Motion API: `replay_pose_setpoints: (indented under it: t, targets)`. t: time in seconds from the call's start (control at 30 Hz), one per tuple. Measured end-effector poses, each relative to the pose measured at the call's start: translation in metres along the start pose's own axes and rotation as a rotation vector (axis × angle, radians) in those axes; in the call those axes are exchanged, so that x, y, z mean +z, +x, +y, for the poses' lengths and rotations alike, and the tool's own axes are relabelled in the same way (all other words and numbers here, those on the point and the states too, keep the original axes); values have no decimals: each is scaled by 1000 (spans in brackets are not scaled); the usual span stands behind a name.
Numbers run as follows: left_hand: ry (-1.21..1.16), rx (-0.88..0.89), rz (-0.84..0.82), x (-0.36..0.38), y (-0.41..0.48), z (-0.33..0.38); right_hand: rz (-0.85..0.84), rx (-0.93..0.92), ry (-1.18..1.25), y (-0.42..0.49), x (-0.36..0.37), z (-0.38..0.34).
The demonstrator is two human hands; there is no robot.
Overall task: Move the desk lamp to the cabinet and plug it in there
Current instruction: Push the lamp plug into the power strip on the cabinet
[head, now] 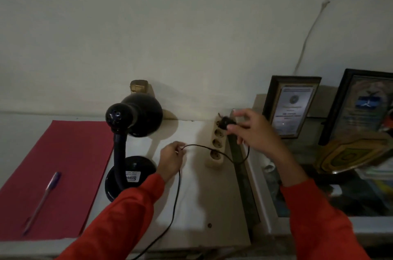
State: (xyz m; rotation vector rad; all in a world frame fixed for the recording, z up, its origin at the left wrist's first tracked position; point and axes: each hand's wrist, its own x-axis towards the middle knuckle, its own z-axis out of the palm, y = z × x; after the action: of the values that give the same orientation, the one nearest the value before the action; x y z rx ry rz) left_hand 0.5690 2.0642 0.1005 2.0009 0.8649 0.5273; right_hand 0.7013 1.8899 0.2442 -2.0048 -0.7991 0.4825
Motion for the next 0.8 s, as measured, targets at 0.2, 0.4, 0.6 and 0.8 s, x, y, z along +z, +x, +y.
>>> replay_pose_setpoints:
  t: [0.2,0.4,0.6,0.8]
  targets:
    - [-74,57,5,5,28,9,-102,167,-192,-2,10,24]
    - [50,11,-190,24,24,-3,-52,175,-344,4,11,40]
    - [307,33,-199,45,0,-12,-22,99,-494,18,30,50]
    - [138,62,-234,49,-5,-4,32,93,-512,32,44,57]
